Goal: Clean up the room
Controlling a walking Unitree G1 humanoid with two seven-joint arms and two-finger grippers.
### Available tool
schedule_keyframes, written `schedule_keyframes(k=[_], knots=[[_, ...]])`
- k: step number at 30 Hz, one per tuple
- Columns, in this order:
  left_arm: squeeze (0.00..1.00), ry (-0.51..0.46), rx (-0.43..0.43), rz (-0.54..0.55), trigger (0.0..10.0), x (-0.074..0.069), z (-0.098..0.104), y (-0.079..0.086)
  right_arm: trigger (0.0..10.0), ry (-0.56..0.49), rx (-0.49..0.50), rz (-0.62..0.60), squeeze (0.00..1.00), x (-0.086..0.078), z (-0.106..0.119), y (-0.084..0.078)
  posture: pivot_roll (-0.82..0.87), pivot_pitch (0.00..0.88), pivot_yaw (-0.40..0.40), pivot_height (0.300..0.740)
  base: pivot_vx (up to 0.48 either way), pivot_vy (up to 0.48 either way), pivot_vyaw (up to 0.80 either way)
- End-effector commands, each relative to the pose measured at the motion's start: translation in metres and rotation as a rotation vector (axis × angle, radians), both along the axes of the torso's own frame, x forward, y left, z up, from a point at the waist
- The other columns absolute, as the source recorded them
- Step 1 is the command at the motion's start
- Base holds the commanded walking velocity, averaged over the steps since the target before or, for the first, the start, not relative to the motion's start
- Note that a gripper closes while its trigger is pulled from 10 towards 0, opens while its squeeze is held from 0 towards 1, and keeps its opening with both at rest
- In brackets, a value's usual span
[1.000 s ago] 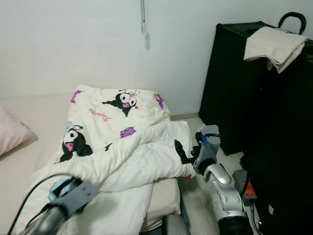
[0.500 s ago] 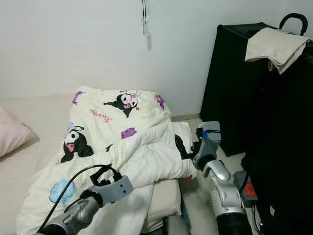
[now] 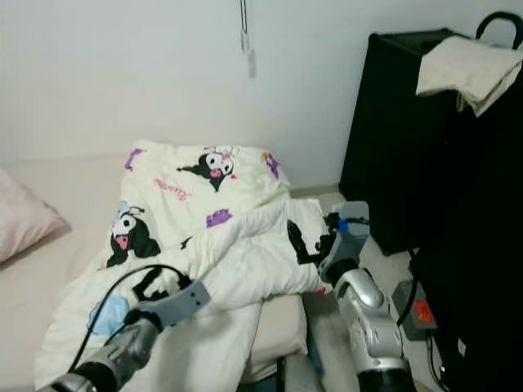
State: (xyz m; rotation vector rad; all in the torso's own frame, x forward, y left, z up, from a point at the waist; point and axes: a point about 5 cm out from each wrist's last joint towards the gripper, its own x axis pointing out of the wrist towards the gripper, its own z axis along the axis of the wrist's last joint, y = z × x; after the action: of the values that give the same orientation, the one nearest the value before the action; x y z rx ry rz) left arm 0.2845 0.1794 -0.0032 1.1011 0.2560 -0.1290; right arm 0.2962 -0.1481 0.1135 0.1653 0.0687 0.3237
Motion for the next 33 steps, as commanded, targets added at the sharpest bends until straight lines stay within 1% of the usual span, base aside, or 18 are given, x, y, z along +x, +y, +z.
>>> schedule_keyframes(k=[1, 3, 5, 6, 7, 8, 9, 10, 13, 18, 23, 25, 28, 29, 30, 31, 33], knots=[[0.0, 0.019, 0.007, 0.026, 10.0, 0.0, 0.0, 0.008, 10.0, 0.013, 0.005, 0.014, 0.0, -0.002, -0.001, 0.005, -0.26, 0.109, 0.027, 0.626, 0.0, 0.0, 0.0], [0.0, 0.027, 0.023, 0.032, 10.0, -0.001, -0.001, 0.013, 10.0, 0.036, 0.008, 0.026, 0.0, -0.01, -0.006, 0.01, -0.26, 0.165, 0.028, 0.626, 0.0, 0.0, 0.0], [0.0, 0.031, 0.035, 0.039, 10.0, -0.003, -0.001, 0.02, 10.0, 0.071, 0.005, 0.036, 0.0, -0.019, -0.012, 0.016, -0.25, 0.202, 0.03, 0.626, 0.0, 0.0, 0.0], [0.0, 0.034, 0.041, 0.042, 10.0, -0.004, -0.001, 0.023, 10.0, 0.093, -0.001, 0.035, 0.0, -0.022, -0.015, 0.017, -0.25, 0.209, 0.029, 0.626, 0.0, 0.0, 0.0], [0.0, 0.034, 0.041, 0.042, 10.0, -0.004, -0.001, 0.023, 10.0, 0.093, -0.001, 0.035, 0.0, -0.022, -0.015, 0.017, -0.25, 0.209, 0.029, 0.626, 0.0, 0.0, 0.0], [0.0, 0.034, 0.043, 0.048, 10.0, -0.004, -0.001, 0.027, 10.0, 0.121, 0.006, 0.033, 0.0, -0.025, -0.018, 0.019, -0.25, 0.223, 0.031, 0.621, 0.0, 0.0, 0.0], [0.0, 0.034, 0.043, 0.048, 10.0, -0.004, -0.001, 0.027, 10.0, 0.121, 0.006, 0.033, 0.0, -0.025, -0.018, 0.019, -0.25, 0.223, 0.031, 0.621, 0.0, 0.0, 0.0], [0.0, 0.033, 0.04, 0.063, 10.0, -0.005, 0.0, 0.033, 10.0, 0.146, 0.024, 0.017, 0.0, -0.03, -0.019, 0.019, -0.25, 0.246, 0.032, 0.611, 0.0, 0.0, 0.0], [0.0, 0.029, 0.037, 0.07, 10.0, -0.006, 0.0, 0.036, 10.0, 0.147, 0.026, 0.012, 0.0, -0.034, -0.018, 0.019, -0.25, 0.263, 0.033, 0.601, 0.0, 0.0, 0.0], [0.0, 0.023, 0.02, 0.083, 10.0, -0.007, 0.001, 0.037, 10.0, 0.133, 0.039, 0.006, 0.0, -0.038, -0.014, 0.018, -0.25, 0.303, 0.04, 0.581, 0.0, 0.0, 0.0], [0.0, 0.013, 0.01, 0.077, 10.0, -0.007, 0.0, 0.036, 10.0, 0.102, 0.071, -0.009, 0.0, -0.043, -0.006, 0.018, -0.26, 0.333, 0.05, 0.581, 0.0, 0.0, 0.0], [0.0, -0.006, -0.005, 0.069, 10.0, -0.005, 0.002, 0.032, 10.0, 0.093, 0.08, -0.017, 0.0, -0.047, -0.001, 0.016, -0.27, 0.347, 0.054, 0.581, 0.0, 0.0, 0.0], [0.0, -0.02, -0.014, 0.069, 10.0, -0.003, 0.004, 0.031, 10.0, 0.092, 0.08, -0.021, 0.0, -0.048, 0.0, 0.015, -0.27, 0.349, 0.055, 0.581, 0.0, 0.0, 0.0], [0.0, -0.056, -0.033, 0.077, 5.9, 0.002, 0.01, 0.03, 10.0, 0.092, 0.08, -0.026, 0.0, -0.05, 0.001, 0.014, -0.28, 0.356, 0.056, 0.581, 0.0, 0.0, 0.0], [0.0, -0.091, -0.052, 0.086, 0.0, 0.006, 0.016, 0.03, 10.0, 0.092, 0.081, -0.032, 0.0, -0.051, 0.002, 0.014, -0.28, 0.358, 0.058, 0.581, 0.0, 0.0, 0.0], [0.0, -0.134, -0.074, 0.107, 0.0, 0.012, 0.024, 0.032, 10.0, 0.091, 0.082, -0.036, 0.0, -0.052, 0.003, 0.013, -0.28, 0.359, 0.058, 0.581, 0.0, 0.0, 0.0], [0.0, -0.134, -0.074, 0.107, 0.0, 0.012, 0.024, 0.032, 10.0, 0.091, 0.082, -0.036, 0.0, -0.052, 0.003, 0.013, -0.28, 0.359, 0.058, 0.581, 0.0, 0.0, 0.0]])
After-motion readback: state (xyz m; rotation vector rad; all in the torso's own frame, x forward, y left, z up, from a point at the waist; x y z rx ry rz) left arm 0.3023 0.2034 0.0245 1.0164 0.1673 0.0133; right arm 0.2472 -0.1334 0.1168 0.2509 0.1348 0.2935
